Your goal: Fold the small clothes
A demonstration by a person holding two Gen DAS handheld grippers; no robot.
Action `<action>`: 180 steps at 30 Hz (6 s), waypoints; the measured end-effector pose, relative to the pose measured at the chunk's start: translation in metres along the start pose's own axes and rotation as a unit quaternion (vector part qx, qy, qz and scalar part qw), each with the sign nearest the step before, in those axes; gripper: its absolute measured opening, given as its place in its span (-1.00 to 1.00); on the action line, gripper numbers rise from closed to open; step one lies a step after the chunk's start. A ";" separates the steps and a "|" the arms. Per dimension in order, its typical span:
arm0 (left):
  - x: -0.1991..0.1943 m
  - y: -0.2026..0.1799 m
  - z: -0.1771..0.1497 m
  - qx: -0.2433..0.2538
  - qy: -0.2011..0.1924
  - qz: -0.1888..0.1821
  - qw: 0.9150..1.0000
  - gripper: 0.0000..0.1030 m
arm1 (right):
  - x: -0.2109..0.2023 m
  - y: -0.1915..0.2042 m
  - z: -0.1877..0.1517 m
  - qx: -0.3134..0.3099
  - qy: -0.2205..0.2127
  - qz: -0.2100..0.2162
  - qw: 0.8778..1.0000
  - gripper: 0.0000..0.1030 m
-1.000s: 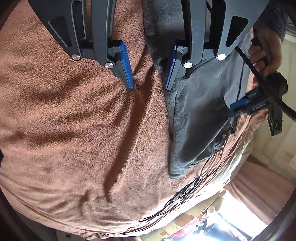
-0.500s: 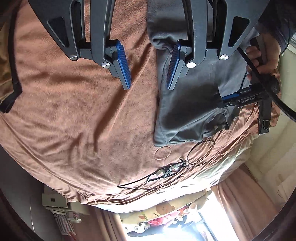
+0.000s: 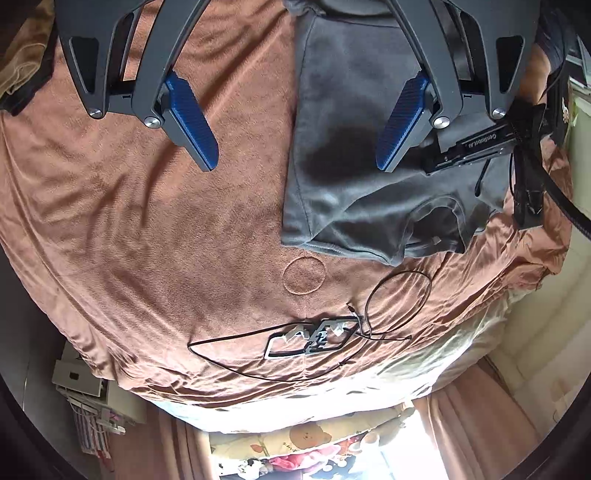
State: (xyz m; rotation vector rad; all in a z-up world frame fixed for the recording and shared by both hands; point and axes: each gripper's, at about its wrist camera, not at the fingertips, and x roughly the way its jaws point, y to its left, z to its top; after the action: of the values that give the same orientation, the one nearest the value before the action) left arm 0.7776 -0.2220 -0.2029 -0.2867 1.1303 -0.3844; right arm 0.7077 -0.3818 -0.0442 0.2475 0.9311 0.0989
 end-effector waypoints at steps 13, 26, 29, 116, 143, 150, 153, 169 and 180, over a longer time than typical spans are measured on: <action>0.000 0.005 0.008 -0.001 0.000 -0.018 1.000 -0.85 | 0.086 0.027 0.048 -0.031 0.069 -0.036 0.997 0.28; 0.007 0.010 0.007 -0.011 0.009 -0.019 1.000 -0.85 | 0.130 0.034 0.047 -0.057 0.068 -0.072 0.993 -0.89; 0.007 0.008 0.010 -0.006 0.007 -0.026 1.000 -0.89 | 0.121 0.028 0.047 -0.055 0.053 -0.075 0.994 -0.92; 0.005 -0.039 -0.056 -0.021 0.044 0.031 0.998 -0.95 | 0.007 -0.021 -0.132 0.060 0.015 0.011 0.998 -0.88; -0.124 -0.046 -0.106 0.026 -0.028 0.013 0.999 0.79 | -0.143 0.015 -0.189 0.040 -0.048 0.011 0.998 0.88; -0.185 -0.030 -0.140 0.037 -0.055 0.022 0.998 0.98 | -0.197 0.033 -0.221 0.031 -0.065 -0.007 0.997 1.00; -0.214 -0.020 -0.156 0.040 -0.072 0.022 0.996 0.99 | -0.216 0.037 -0.234 0.031 -0.065 -0.009 0.997 1.00; -0.338 0.049 -0.263 0.037 -0.134 0.022 0.990 0.98 | -0.307 0.039 -0.315 0.015 -0.097 0.001 0.995 1.00; -0.403 0.095 -0.355 0.023 -0.163 0.029 0.986 0.95 | -0.359 0.027 -0.379 0.036 -0.112 0.010 0.993 1.00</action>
State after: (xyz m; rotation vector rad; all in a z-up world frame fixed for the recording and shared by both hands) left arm 0.3173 0.0294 -0.0547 -0.2635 0.8055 -0.2988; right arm 0.1902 -0.3605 0.0266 0.3286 0.7102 0.0551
